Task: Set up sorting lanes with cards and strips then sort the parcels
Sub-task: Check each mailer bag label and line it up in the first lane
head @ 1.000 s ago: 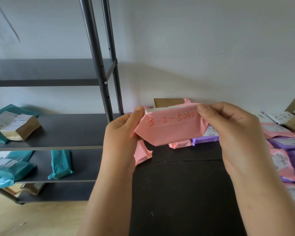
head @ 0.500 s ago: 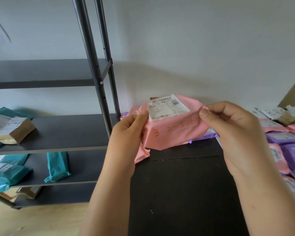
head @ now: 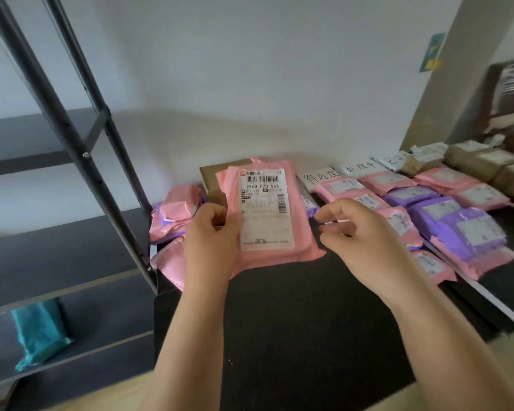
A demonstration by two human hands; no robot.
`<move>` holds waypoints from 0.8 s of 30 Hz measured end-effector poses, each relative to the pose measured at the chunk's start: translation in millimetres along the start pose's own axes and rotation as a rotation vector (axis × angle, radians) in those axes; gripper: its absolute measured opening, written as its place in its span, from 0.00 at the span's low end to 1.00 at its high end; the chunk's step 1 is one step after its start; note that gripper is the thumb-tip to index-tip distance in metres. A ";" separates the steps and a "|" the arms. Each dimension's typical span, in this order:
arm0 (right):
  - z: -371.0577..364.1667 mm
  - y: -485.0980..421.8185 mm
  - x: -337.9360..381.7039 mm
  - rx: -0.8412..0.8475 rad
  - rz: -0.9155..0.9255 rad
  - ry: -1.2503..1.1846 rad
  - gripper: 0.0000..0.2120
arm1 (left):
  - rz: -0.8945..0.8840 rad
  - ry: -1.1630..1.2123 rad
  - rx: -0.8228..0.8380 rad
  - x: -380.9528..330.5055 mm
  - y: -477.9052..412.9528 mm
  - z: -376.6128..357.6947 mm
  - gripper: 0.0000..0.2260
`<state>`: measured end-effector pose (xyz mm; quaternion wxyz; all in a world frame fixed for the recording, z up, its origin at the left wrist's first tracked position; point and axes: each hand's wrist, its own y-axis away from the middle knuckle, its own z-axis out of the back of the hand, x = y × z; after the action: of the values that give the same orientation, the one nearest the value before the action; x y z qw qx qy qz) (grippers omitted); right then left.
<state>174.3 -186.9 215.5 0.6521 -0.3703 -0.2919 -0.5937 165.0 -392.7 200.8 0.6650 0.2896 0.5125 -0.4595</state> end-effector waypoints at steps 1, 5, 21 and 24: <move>7.1 0.5 -5.4 -0.031 -0.009 0.003 0.15 | -0.044 -0.071 0.020 -4.4 3.0 -7.6 0.03; 45.1 5.9 -25.3 -0.123 0.001 0.004 0.13 | -0.189 -0.221 0.115 -20.9 20.9 -44.3 0.05; 269.2 88.2 -205.2 -0.307 -0.258 0.066 0.14 | -0.293 -0.215 0.516 -96.7 180.4 -277.2 0.04; 300.3 106.7 -238.0 -0.327 -0.281 0.044 0.06 | -0.291 -0.214 0.518 -104.3 212.7 -313.7 0.05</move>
<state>268.0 197.3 172.5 0.5003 -0.4136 -0.2263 -0.7262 222.3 -4.1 185.1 0.5466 0.3228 0.3417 -0.6930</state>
